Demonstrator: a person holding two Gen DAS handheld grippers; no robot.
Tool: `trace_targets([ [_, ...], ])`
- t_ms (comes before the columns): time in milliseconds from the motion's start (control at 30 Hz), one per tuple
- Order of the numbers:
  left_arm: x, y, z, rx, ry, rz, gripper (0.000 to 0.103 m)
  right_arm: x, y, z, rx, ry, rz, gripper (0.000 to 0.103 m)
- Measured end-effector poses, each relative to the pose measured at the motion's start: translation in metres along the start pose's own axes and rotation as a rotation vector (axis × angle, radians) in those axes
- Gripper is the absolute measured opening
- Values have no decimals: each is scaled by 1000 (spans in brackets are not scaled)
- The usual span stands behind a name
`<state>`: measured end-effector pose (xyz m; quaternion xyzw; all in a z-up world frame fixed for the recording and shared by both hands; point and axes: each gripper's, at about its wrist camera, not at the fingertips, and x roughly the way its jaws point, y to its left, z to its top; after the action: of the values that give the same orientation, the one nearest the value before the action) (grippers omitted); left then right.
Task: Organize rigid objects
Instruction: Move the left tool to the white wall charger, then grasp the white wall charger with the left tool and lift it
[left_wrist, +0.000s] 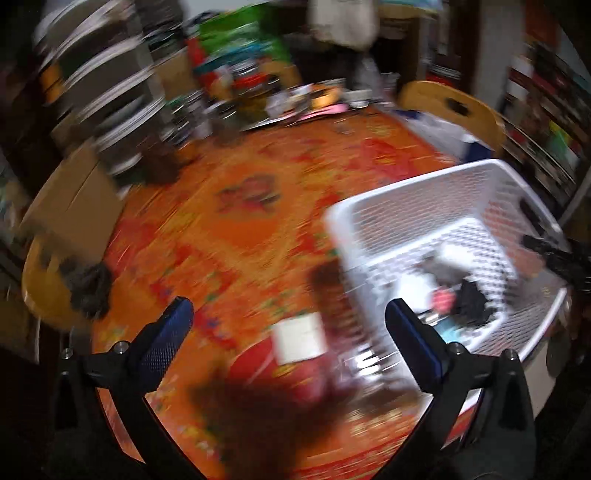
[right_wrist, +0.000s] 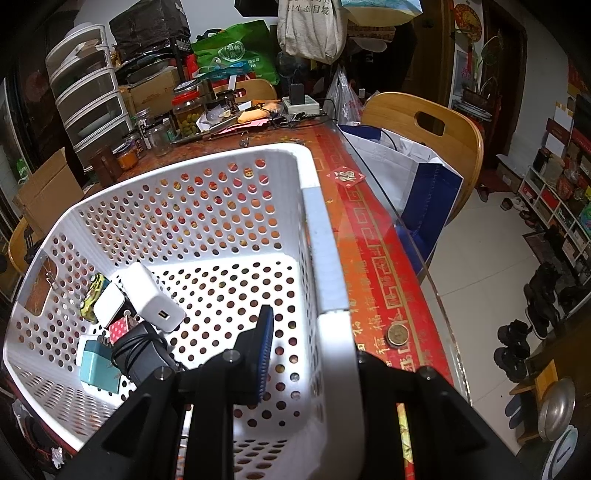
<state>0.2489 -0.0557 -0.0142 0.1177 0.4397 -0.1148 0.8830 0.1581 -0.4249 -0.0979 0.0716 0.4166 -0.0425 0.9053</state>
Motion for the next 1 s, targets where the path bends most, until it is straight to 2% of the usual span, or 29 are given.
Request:
trace_targets([
  [133,45,38,-32,-69,126,-26,103,0,0,0,1,0,-5,23],
  [300,104,35,-56,-104,224,-101,103,0,0,1,1,4,-8,23],
  [567,137,18,-60,-127,259,-115,102,-2,-1,1,-6,7,-11,23],
  [667,146,12,-58,-138,258,-98,102,-2,-2,0,-5,7,-10,23],
  [733,150,13,-57,-139,247,-78,99,-2,-2,1,-5,7,-10,23],
  [767,149,13,-57,-143,240,-78,92,-2,-2,1,-6,8,-11,23],
  [800,146,14,-56,-147,226,-75,79,-2,-1,1,-6,8,-11,23],
  [833,144,15,-55,-154,212,-75,71,-2,-2,1,-6,8,-11,23],
  [867,141,16,-54,-157,209,-84,53,-2,-2,1,-5,7,-11,23],
  [900,138,16,-53,-160,203,-87,42,-2,-2,1,-5,8,-12,23],
  [1000,131,24,-57,-206,200,-116,42,-2,-3,0,-4,8,-12,23],
])
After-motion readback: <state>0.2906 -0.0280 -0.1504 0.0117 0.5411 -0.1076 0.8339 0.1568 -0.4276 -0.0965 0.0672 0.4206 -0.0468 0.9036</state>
